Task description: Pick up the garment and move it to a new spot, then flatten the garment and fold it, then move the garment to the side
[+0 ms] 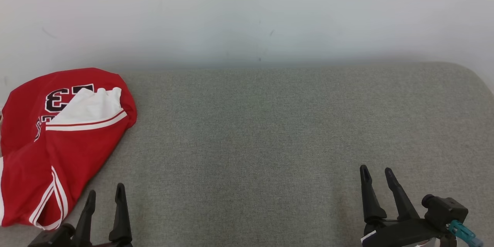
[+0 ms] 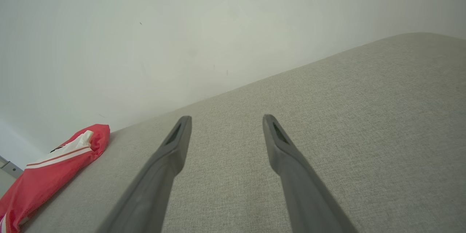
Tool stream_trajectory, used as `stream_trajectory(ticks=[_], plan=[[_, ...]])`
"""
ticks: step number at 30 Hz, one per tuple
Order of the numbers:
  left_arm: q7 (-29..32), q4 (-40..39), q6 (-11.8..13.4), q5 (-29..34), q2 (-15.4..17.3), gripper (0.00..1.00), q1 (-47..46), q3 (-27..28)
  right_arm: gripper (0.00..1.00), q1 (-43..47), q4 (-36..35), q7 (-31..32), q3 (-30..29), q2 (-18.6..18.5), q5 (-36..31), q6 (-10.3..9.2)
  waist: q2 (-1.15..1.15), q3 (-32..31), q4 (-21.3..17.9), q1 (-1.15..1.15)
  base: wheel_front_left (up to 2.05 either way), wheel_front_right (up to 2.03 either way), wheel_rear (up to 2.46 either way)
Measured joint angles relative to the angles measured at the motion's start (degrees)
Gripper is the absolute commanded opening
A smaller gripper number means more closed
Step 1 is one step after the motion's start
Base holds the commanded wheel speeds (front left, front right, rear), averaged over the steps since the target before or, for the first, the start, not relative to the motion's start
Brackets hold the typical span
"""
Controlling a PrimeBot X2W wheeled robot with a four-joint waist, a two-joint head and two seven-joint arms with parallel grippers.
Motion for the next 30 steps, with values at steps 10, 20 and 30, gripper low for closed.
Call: stream_trajectory(ticks=[10,20,30], plan=[[-1.26,-0.9,0.04,5.06,0.33,1.0,0.13,-0.23,1.0,0.03,0.07,-1.11,1.11,-0.05,-4.69,0.0,0.0,0.09,0.11,0.0,0.0,0.0,0.0],[-2.5,-1.66,0.0,9.58,0.73,1.0,0.62,-0.21,1.0,0.09,-0.11,-2.55,1.78,-0.1,-9.61,0.0,0.0,0.17,0.23,0.0,0.0,0.0,0.0],[-3.74,-2.4,-0.92,12.99,0.81,1.0,1.22,0.04,1.0,0.36,-0.12,-3.59,2.34,-0.16,-13.71,0.0,0.0,-0.14,0.4,0.0,0.0,0.0,0.0]])
